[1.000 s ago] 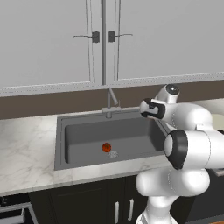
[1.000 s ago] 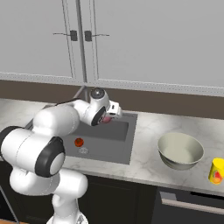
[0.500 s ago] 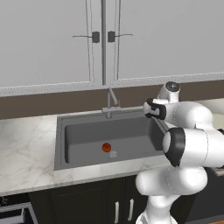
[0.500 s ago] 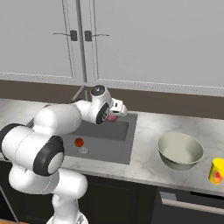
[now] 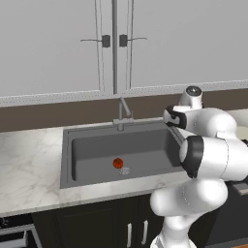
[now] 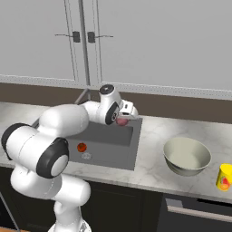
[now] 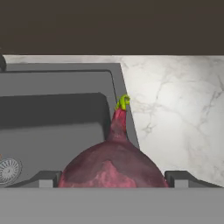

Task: Remove the tomato and onion from the sink. Then move the bowl and cup from the counter to the sink for washing.

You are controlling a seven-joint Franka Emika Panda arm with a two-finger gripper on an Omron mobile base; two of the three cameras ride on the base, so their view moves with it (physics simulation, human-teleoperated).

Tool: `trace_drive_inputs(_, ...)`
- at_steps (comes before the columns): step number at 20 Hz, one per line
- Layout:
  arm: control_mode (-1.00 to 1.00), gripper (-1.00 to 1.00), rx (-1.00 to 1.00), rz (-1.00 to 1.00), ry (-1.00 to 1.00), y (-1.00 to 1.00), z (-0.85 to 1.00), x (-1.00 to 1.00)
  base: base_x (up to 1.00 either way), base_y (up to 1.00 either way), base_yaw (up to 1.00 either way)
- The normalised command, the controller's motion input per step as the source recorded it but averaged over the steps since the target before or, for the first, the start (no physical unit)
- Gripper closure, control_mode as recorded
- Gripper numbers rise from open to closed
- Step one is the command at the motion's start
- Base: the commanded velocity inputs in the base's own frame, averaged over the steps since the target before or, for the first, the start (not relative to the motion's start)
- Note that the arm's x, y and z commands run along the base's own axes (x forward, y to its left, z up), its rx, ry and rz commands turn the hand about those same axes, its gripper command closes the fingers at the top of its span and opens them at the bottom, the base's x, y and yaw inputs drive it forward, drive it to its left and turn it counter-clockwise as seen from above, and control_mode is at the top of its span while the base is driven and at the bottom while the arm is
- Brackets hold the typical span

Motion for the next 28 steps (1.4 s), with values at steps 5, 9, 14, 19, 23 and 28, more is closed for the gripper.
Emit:
trace_drive_inputs(5, -1.00, 1.00, 0.00, 0.00, 0.02, -0.36, 0.00, 0.00, 0.00, 0.00, 0.00)
trace_drive_inputs(9, -1.00, 1.00, 0.00, 0.00, 0.01, -0.36, 0.00, 0.00, 0.00, 0.00, 0.00)
trace_drive_inputs(14, -1.00, 1.00, -0.01, 0.00, 0.02, -0.38, 0.00, 0.01, 0.00, 0.00, 0.00)
trace_drive_inputs(19, -1.00, 1.00, 0.00, 0.00, 0.09, -0.38, -0.01, 0.05, 0.00, 0.00, 0.00)
trace_drive_inputs(23, -1.00, 1.00, 0.00, 0.00, 0.11, -0.34, -0.05, 0.10, 0.00, 0.00, 0.00)
trace_drive_inputs(28, -1.00, 1.00, 0.00, 0.00, 0.08, -0.29, -0.06, 0.14, 0.00, 0.00, 0.00)
